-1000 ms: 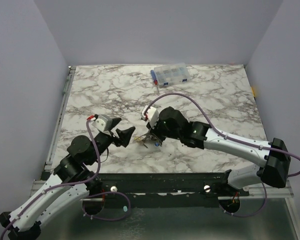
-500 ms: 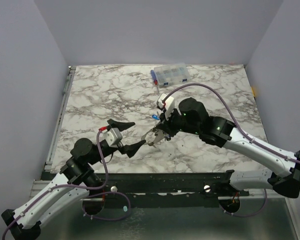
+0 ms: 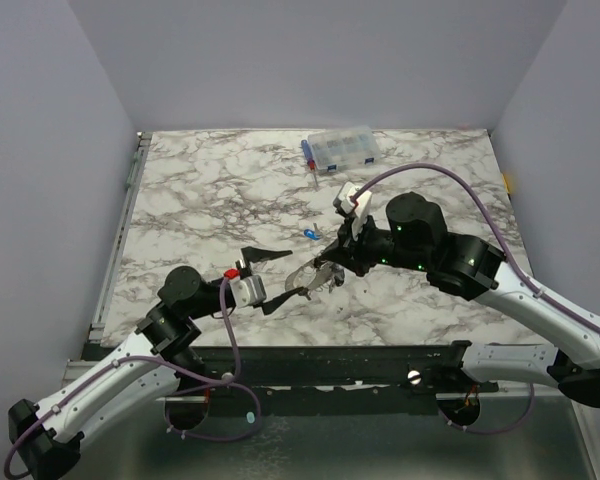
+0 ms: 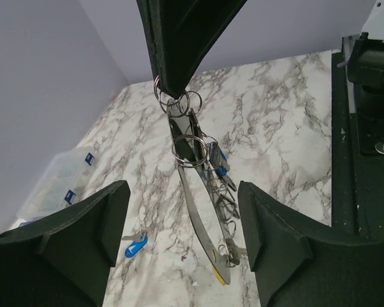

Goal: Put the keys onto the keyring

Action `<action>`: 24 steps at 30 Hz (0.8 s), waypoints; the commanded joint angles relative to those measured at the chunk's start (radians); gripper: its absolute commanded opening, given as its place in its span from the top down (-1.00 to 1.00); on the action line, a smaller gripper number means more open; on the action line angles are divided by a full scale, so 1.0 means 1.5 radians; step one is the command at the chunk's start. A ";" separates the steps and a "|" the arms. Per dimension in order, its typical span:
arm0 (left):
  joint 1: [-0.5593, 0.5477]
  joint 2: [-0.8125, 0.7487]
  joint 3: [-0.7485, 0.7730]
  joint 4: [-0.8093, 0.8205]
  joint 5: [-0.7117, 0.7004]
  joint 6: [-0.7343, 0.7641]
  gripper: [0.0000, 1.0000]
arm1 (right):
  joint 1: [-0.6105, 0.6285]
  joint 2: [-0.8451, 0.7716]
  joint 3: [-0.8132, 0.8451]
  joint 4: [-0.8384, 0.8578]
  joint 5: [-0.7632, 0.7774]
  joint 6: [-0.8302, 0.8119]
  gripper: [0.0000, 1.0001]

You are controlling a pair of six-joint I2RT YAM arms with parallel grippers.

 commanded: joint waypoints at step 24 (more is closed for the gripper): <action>-0.011 0.104 0.056 0.077 0.078 0.132 0.25 | 0.000 0.005 0.061 -0.039 -0.031 0.112 0.99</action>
